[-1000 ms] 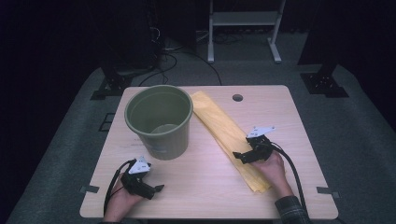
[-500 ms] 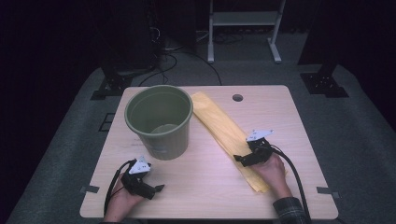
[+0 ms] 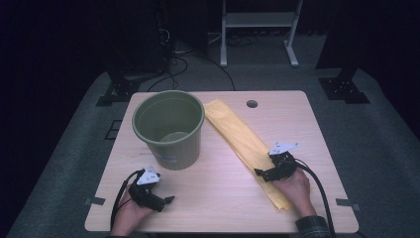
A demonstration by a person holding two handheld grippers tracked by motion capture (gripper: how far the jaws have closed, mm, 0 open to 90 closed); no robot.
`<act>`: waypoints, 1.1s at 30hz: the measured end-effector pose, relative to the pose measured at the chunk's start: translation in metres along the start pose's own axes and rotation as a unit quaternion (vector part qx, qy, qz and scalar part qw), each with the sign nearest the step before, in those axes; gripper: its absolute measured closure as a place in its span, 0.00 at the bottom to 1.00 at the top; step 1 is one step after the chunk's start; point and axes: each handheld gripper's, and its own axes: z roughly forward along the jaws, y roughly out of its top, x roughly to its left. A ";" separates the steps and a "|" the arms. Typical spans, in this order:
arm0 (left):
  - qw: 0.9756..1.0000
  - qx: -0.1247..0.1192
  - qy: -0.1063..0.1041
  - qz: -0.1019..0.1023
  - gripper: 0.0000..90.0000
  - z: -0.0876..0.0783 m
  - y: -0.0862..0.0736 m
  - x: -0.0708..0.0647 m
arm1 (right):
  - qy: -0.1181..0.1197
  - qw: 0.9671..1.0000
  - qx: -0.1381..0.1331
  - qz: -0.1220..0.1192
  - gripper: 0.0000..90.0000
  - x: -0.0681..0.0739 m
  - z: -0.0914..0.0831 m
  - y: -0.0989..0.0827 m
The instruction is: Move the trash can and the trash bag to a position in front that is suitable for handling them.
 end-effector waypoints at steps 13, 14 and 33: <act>1.000 0.000 0.000 0.000 0.00 0.000 0.000 0.000 | -0.005 1.000 -0.001 0.007 0.11 0.002 -0.021 -0.020; 1.000 0.000 0.000 0.000 0.00 0.000 0.000 0.000 | -0.006 1.000 0.000 0.008 0.11 0.002 -0.025 -0.024; 1.000 -0.006 0.000 -0.006 0.00 -0.002 0.000 -0.004 | -0.014 1.000 0.000 0.014 0.11 0.006 -0.050 -0.048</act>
